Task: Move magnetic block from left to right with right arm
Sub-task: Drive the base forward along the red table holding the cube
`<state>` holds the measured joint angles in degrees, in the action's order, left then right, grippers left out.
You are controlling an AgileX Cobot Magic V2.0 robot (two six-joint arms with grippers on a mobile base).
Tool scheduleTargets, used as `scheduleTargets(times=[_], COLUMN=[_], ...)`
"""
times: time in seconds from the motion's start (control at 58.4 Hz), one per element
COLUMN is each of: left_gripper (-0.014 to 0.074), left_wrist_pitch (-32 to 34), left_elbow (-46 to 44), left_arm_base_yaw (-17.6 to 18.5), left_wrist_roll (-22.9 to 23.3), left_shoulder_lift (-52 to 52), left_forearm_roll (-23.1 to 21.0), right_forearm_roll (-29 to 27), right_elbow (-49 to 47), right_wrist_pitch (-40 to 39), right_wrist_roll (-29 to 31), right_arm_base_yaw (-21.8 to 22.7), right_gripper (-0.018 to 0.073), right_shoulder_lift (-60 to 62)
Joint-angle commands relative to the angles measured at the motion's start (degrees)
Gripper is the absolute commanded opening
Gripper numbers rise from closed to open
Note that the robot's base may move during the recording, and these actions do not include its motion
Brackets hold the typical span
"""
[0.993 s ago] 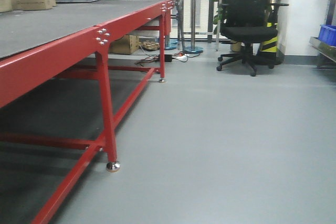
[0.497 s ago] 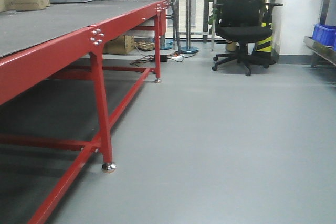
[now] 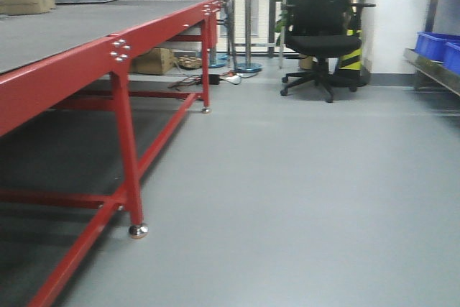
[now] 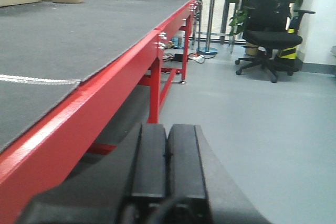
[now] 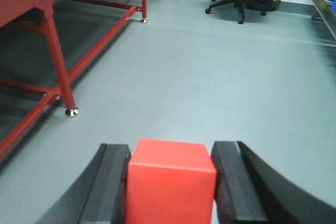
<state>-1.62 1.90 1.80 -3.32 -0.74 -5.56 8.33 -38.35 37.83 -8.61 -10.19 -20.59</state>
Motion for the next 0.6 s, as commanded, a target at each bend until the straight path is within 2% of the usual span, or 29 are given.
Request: scheduleTargets(times=[0.0,0.582], left_gripper=[-0.0126,-0.0126], left_wrist_pitch=[4.86,4.86], left_elbow=[0.48,0.48], left_arm_base_yaw=[-0.02,-0.02], left_wrist_roll=[0.34,0.34], left_shoulder_lift=[-0.77,-0.77], left_forearm_roll=[-0.27,-0.27], right_forearm_roll=[1.06,1.06], right_elbow=[-1.56,-1.56], right_wrist_pitch=[-4.74,-4.74], right_wrist_roll=[0.63,0.63], right_arm_base_yaw=[0.17,0.17], right_gripper=[0.0153,0.0153], right_shoulder_lift=[-0.46,-0.46])
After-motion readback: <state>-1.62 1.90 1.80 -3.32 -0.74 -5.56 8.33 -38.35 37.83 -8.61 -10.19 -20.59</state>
